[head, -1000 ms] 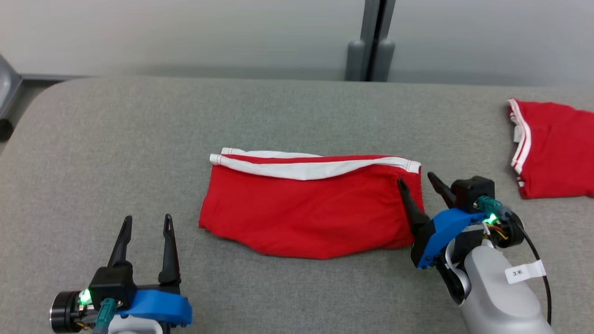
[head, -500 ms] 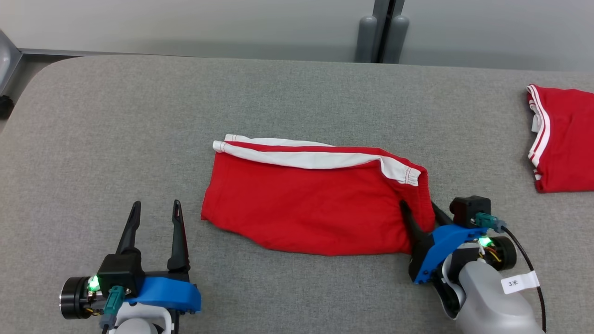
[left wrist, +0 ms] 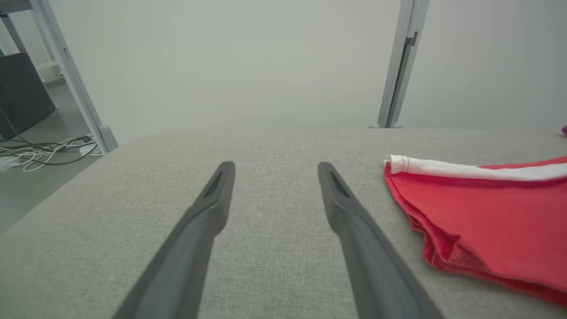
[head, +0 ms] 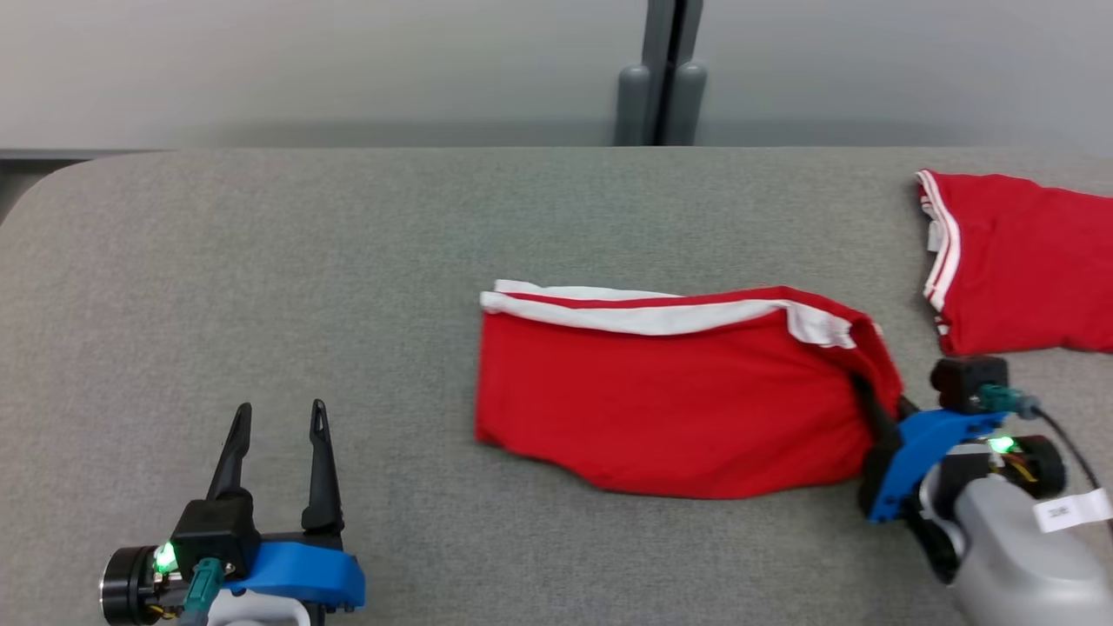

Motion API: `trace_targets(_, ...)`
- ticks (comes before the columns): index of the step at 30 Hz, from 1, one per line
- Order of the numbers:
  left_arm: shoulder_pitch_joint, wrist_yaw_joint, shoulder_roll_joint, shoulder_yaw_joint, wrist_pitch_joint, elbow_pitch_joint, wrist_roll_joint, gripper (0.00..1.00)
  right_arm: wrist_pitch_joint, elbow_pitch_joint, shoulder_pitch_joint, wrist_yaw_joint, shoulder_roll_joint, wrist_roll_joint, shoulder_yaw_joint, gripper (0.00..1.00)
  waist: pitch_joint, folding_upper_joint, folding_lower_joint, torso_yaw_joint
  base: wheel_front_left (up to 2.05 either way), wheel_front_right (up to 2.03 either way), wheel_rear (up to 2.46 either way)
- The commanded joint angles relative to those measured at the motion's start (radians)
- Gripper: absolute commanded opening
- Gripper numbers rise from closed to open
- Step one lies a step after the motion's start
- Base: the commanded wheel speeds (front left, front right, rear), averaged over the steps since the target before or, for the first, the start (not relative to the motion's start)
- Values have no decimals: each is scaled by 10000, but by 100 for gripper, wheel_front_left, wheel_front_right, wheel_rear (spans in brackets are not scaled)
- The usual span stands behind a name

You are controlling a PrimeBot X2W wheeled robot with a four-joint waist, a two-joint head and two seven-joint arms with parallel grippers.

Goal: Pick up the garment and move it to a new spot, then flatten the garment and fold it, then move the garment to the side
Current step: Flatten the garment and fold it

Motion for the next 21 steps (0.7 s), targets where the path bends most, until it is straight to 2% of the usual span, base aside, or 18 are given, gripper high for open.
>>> trace_targets(1, 27, -24, 7, 11, -43, -29, 9, 100, 152, -99, 171, 2, -235, 174, 102, 0, -127, -1, 0, -160, 0, 0, 0)
trace_targets(6, 161, -82, -46, 65, -43, -36, 25, 100, 1365, -903, 354, 2, -1339, 1299, 698, 0, -267, -1, 0, -448, 0, 0, 0)
trace_targets(11, 192, -130, -147, 21, -44, 28, 39, 100, 2191, -1993, 481, 2, -1721, 2497, 1068, 0, -394, -1, 0, -577, 0, 0, 0)
trace_targets(18, 273, -202, -237, 54, -44, 113, 38, 100, 3597, -3823, 647, 2, -1305, 4716, 1099, 0, -538, -1, 0, -553, 0, 0, 0)
trace_targets(21, 300, -234, -267, 94, -44, 105, 49, 100, 4098, -4387, 554, 2, -1080, 5335, 1039, 0, -552, -1, 0, -495, 0, 0, 0)
